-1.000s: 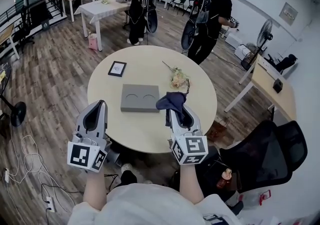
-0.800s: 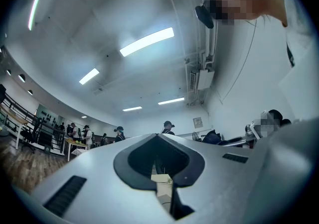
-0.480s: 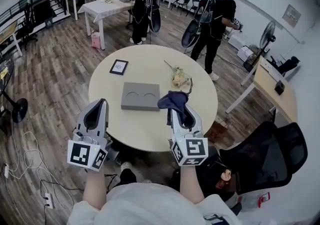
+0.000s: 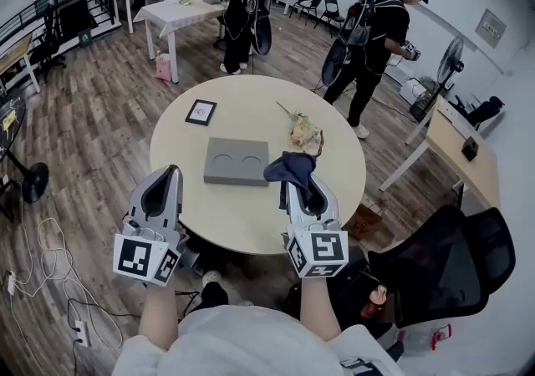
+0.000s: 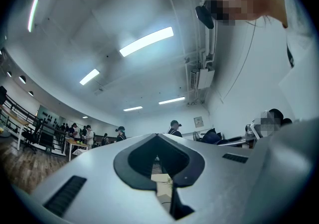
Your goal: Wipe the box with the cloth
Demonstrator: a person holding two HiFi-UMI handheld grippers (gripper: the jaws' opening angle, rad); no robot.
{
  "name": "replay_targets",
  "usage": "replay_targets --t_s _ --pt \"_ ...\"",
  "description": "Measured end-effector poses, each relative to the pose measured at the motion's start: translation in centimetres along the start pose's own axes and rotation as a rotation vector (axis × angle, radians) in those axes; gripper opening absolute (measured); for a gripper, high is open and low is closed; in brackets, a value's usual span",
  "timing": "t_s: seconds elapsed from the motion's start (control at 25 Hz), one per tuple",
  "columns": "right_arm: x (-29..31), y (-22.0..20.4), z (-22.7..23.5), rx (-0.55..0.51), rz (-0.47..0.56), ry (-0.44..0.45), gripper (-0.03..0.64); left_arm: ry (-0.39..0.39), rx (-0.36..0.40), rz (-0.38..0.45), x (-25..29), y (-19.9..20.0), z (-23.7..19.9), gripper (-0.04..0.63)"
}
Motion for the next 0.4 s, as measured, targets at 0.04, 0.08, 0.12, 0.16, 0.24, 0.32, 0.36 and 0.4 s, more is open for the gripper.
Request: replay_targets --t_s 0.04,0.08,0.12,0.16,0.24,0.32,0.36,0.4 --pt "0.07 -0.02 0.02 0.002 0.0 0.001 0.104 0.001 -0.001 0.001 0.06 0.02 -0.04 0.008" --pt "0.15 -0.02 0.02 0.002 0.001 0.002 0.104 0.003 -0.001 0.001 0.12 0.02 -0.1 0.008" --pt "0.23 -0.01 -0.01 0.003 0.001 0.003 0.104 0.004 0.0 0.001 0.16 0.03 -0.16 0.008" --pt "0.32 0.03 -0.05 0.003 0.002 0.004 0.104 0.004 0.001 0.0 0.2 0.04 -0.21 0.008" --pt "0.46 0.14 -0.14 0.006 0.005 0.006 0.104 0.004 0.002 0.0 0.25 0.05 -0.3 0.008" --pt "0.58 0.2 -0.18 0.006 0.007 0.006 0.104 0.004 0.002 0.0 0.29 0.06 -0.38 0.007" --pt "0.63 0.21 -0.19 0.007 0.008 0.006 0.104 0.004 0.002 0.001 0.31 0.05 -0.41 0.008" --pt "0.68 0.22 -0.19 0.007 0.009 0.005 0.104 0.004 0.002 0.002 0.34 0.05 -0.44 0.006"
Point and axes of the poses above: the fingertips, and each gripper's own axes: x forward along the fingers, z to its right, y out of its top, the point moved 1 cm from there along -x, backward along the fingers
